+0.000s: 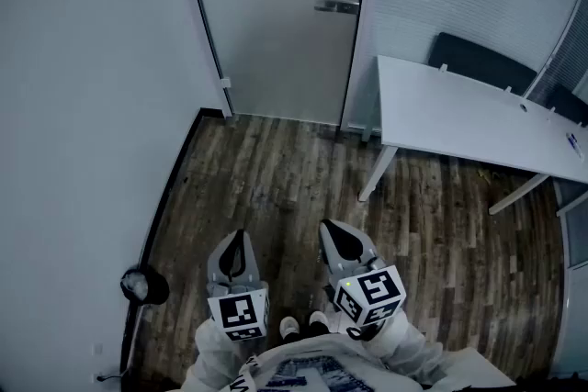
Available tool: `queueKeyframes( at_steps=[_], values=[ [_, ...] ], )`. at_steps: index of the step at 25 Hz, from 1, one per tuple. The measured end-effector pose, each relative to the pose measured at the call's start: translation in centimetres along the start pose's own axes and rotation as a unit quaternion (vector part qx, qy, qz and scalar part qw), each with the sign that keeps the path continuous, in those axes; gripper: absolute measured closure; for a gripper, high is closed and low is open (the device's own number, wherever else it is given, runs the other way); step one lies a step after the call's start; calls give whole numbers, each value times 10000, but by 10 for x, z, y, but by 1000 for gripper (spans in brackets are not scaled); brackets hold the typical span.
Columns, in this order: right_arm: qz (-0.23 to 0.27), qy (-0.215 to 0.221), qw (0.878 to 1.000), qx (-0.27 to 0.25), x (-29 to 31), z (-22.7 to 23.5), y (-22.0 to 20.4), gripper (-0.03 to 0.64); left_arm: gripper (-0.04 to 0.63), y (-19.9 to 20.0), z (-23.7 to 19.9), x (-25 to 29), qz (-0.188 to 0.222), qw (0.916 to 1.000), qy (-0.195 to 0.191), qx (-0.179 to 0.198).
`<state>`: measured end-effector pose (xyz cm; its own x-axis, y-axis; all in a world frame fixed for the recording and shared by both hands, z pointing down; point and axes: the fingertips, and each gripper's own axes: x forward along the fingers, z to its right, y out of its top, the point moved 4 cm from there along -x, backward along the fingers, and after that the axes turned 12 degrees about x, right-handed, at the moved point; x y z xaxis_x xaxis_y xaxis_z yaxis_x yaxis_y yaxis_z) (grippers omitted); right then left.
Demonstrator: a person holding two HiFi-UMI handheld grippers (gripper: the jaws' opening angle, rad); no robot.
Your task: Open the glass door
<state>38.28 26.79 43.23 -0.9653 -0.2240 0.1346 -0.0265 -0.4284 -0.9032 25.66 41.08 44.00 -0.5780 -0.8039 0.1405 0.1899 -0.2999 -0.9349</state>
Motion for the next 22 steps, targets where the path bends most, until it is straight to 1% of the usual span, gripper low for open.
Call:
queueKeyframes(
  at_steps=[6,11,14,22],
  values=[
    [21,44,10000,-4,-2,0,4,614,591,3,6,1,-31,10000,-52,55],
    [19,81,10000,30,-3,14,11,614,591,9,18,10,-28,10000,-61,63],
    [22,208,9997,115,-6,18,11,613,591,9,23,8,-66,9999,-2,105],
    [32,319,9994,110,0,33,12,612,591,9,27,12,-69,9996,207,152]
  ],
)
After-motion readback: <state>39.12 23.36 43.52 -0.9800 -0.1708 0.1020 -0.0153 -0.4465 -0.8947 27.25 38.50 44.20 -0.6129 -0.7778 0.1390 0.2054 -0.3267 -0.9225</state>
